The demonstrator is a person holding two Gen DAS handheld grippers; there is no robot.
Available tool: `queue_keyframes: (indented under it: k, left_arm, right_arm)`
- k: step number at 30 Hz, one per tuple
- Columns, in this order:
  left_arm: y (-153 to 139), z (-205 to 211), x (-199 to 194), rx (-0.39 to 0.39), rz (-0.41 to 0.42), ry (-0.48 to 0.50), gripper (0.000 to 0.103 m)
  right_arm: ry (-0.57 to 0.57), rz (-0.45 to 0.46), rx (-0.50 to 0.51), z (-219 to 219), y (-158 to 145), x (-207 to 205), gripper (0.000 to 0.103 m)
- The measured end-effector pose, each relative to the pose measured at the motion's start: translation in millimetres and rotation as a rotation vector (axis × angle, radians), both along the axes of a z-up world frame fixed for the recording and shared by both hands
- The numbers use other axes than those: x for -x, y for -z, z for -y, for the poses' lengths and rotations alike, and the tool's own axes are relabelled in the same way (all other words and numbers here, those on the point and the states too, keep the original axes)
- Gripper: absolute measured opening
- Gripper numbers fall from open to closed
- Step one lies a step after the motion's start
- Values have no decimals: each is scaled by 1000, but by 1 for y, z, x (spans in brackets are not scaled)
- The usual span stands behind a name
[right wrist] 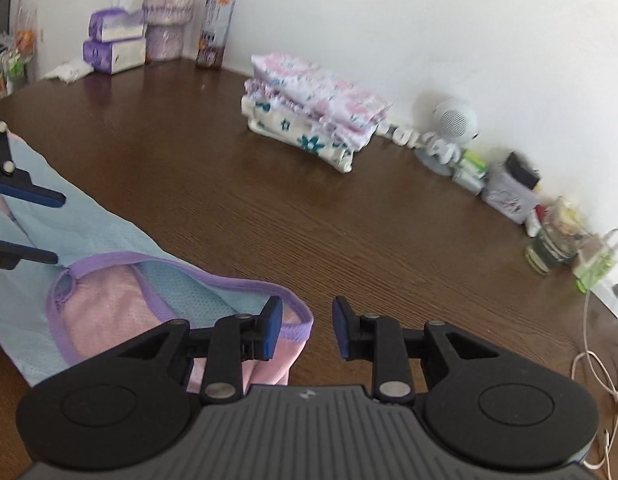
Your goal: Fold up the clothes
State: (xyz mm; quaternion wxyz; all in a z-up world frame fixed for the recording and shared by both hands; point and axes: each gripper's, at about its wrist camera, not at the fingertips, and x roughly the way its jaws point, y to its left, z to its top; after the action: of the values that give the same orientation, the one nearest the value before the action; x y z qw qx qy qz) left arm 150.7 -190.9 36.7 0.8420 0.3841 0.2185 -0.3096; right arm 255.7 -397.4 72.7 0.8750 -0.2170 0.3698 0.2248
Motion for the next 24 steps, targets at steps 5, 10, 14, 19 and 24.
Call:
queue_keyframes:
  k: [5,10,14,19,24]
  left_arm:
    - [-1,13,-14,-23,-21,1,29]
    - [3,24,-28,-25,-54,1,29]
    - [7,34,-37,5,-83,1,29]
    - [15,51,-38,-4,-56,19,29]
    - [25,60,-43,-6,-44,23,18]
  right_arm:
    - [-22,-78,-7,-3,12,-20,9]
    - [-61,54,-40,-2,1,7,2]
    - [-108,205,-9,-6,0,47,2]
    - [-149,367,91,-12,6,90,2]
    - [-156,394,131,-11,20,113,2]
